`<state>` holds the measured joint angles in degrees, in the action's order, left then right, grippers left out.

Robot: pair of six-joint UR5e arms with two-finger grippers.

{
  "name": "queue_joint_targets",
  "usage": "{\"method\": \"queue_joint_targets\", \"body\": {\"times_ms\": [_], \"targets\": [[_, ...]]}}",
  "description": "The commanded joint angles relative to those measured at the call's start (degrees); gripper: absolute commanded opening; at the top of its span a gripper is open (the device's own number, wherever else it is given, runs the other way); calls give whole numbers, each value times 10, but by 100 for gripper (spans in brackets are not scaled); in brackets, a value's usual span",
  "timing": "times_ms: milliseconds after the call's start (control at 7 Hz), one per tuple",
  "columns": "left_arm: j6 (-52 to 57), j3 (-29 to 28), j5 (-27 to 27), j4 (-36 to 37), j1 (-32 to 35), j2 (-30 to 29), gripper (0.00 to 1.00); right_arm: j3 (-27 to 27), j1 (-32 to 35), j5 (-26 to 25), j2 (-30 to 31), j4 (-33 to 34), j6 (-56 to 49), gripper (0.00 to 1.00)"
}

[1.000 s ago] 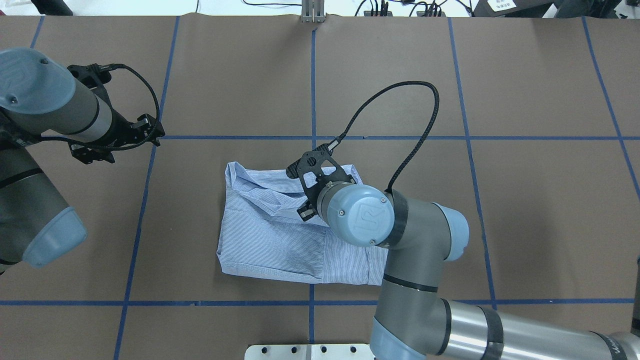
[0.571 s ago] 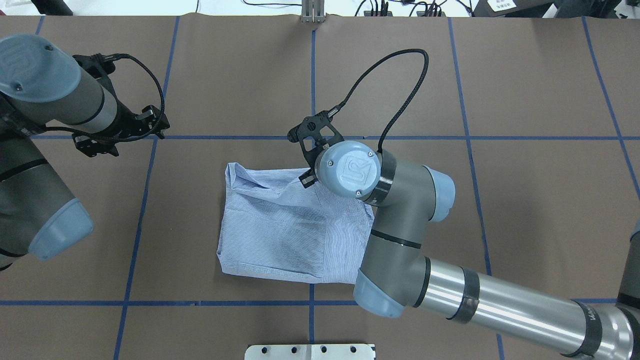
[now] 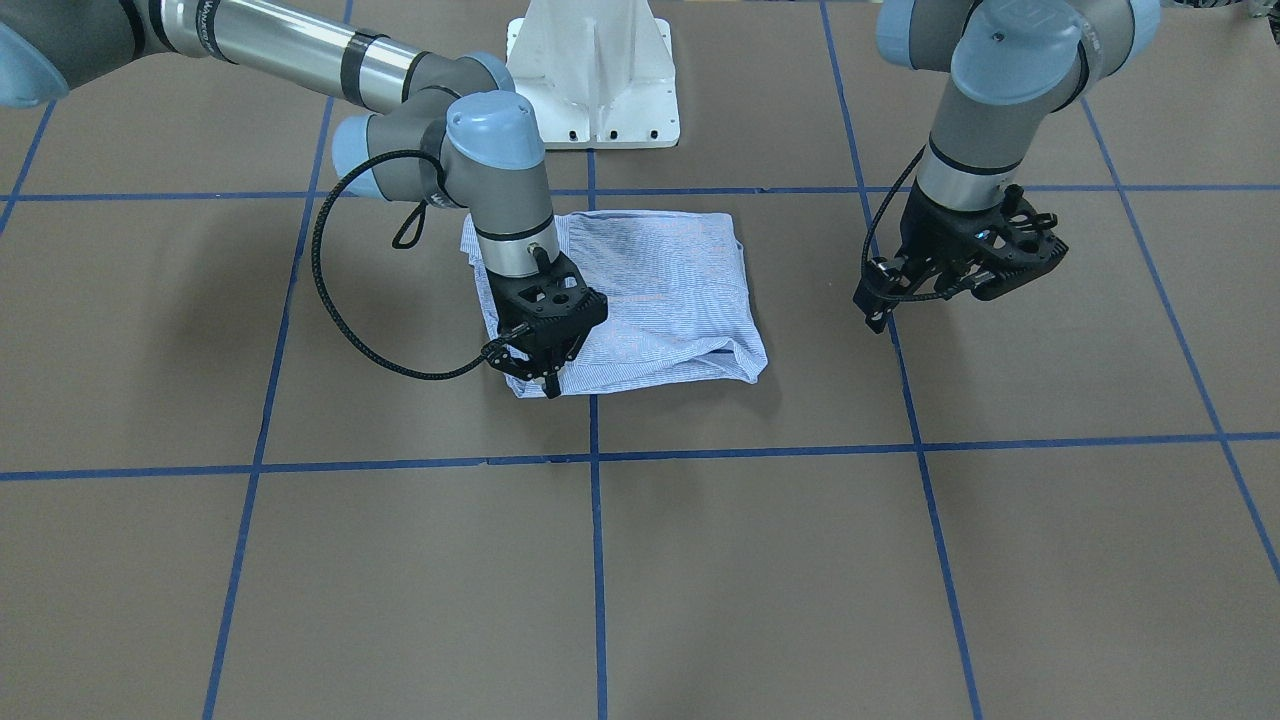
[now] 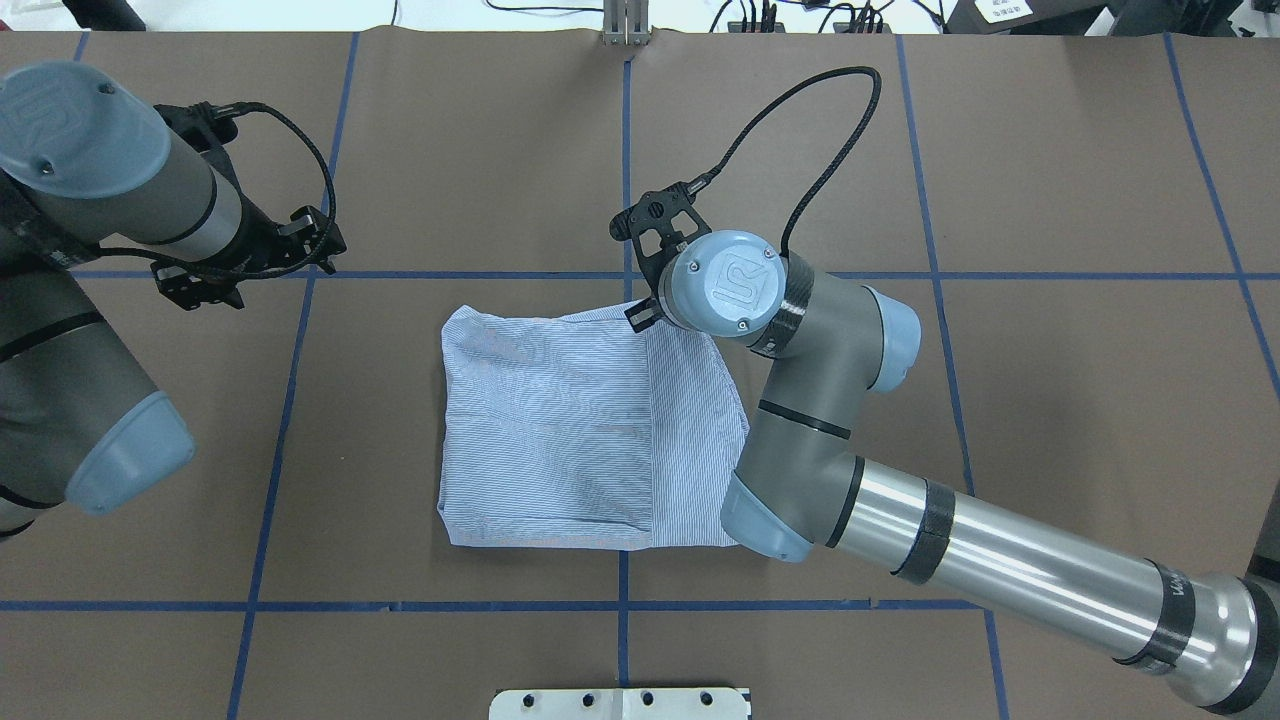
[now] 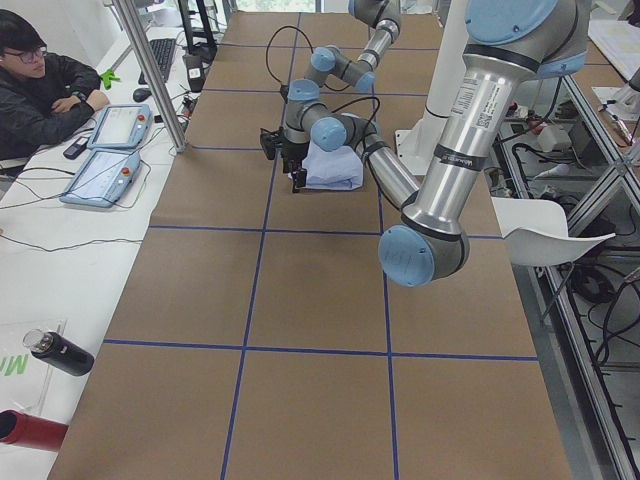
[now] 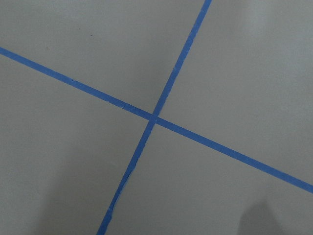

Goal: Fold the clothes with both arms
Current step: 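Press and drag the right gripper across the folded shirt's top to flatten it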

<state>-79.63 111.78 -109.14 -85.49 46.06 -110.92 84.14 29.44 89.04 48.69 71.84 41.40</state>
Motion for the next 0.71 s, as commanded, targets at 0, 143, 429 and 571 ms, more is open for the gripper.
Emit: {"method": "queue_joint_targets", "body": {"times_ms": [0, 143, 429, 571], "targets": [[1, -3, 1, 0, 0, -1, 100, -13, 6, 1, 0, -3, 1, 0], [1, -3, 1, 0, 0, -1, 100, -15, 11, 1, 0, -3, 2, 0], [1, -3, 2, 0, 0, -2, 100, -22, 21, 3, -1, -3, 4, 14], [2, -3, 2, -1, 1, -2, 100, -24, 23, 4, -1, -3, 7, 99]]}}
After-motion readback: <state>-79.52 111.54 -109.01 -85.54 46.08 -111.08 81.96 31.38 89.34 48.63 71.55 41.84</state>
